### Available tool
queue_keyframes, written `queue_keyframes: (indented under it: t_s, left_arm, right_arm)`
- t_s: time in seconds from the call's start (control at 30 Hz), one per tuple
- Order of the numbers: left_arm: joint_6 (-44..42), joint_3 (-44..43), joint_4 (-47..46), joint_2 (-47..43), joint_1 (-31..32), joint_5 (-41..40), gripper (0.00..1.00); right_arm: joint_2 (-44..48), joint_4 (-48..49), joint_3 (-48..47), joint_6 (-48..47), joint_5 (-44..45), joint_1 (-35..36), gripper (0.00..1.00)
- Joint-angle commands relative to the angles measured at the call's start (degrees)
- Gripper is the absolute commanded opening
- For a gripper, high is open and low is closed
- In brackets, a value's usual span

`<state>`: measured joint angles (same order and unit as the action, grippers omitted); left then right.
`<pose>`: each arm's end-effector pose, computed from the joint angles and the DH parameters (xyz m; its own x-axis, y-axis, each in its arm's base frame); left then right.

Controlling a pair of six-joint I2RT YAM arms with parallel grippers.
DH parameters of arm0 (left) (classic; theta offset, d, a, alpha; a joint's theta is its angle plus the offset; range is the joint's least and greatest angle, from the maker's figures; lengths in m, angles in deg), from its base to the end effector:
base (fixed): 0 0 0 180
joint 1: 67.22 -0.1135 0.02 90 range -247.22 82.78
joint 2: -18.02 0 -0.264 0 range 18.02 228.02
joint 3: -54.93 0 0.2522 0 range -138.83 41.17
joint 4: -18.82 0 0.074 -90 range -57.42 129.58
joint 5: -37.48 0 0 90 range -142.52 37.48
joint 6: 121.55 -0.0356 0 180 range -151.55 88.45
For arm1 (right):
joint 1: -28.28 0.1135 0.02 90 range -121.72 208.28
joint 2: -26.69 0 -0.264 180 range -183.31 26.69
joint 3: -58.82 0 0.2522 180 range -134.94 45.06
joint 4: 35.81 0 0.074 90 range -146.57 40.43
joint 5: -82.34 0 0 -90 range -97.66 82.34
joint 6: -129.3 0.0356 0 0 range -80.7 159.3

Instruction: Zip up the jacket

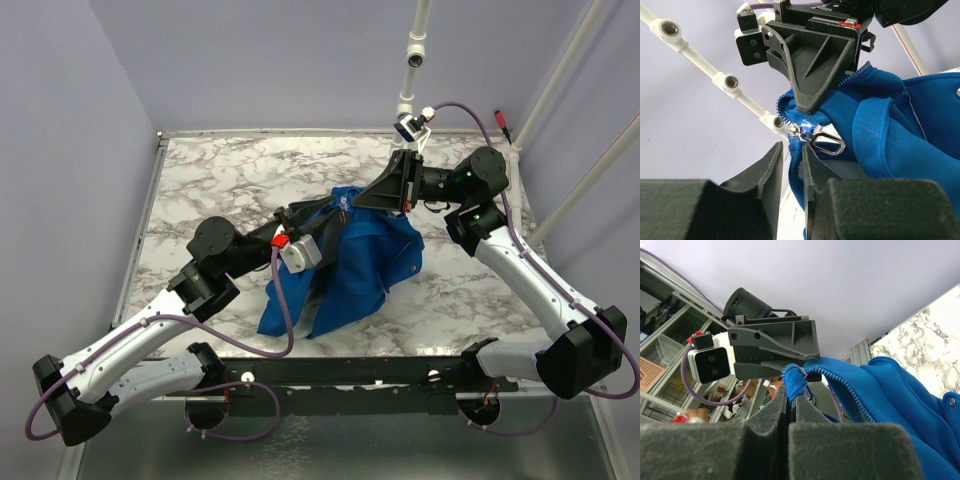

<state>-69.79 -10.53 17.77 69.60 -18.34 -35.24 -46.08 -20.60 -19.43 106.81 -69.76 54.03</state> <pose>0.1269 -0.1615 0.4087 0.6951 0.1024 -0.7115 0.6084 0.4435 0.6582 0.2364 0.1490 0.4218 -0.7541 0.1163 -0.6463 -0.6566 -0.1180 0.7449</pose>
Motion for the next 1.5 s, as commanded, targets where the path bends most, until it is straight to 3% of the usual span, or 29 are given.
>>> queue_keyframes:
  t_s: [0.0, 0.2, 0.67, 0.93, 1.17, 1.47]
  left_arm:
    - [-1.45, 0.16, 1.98, -1.08, 0.25, 0.83, 0.20]
    - [-4.84, 0.24, 2.33, -1.51, 0.39, 2.98, 0.00]
    - [-9.63, 1.22, 2.24, -2.54, 0.95, 10.37, 0.00]
    - [-18.61, 3.18, 2.34, -2.07, 0.95, 14.24, 0.00]
    - [-19.25, 3.42, 0.78, -1.28, 0.96, 18.60, 0.00]
    - [-19.24, 4.23, -2.18, -1.04, 0.96, 20.78, 0.00]
  right_arm:
    - [0.18, 1.87, -0.63, 0.90, -0.40, -0.09, 0.01]
    - [-0.22, -1.37, -0.29, 0.21, 0.71, -0.14, 0.01]
    - [-1.94, -1.39, 2.08, 7.15, 4.42, -0.49, 0.01]
    - [-0.55, -7.81, 2.06, 8.41, 6.99, -0.45, 0.01]
    - [-0.42, -12.10, 1.94, 9.47, 9.64, -0.45, 0.01]
    - [0.66, -24.44, 0.83, 7.62, 13.26, -0.45, 0.01]
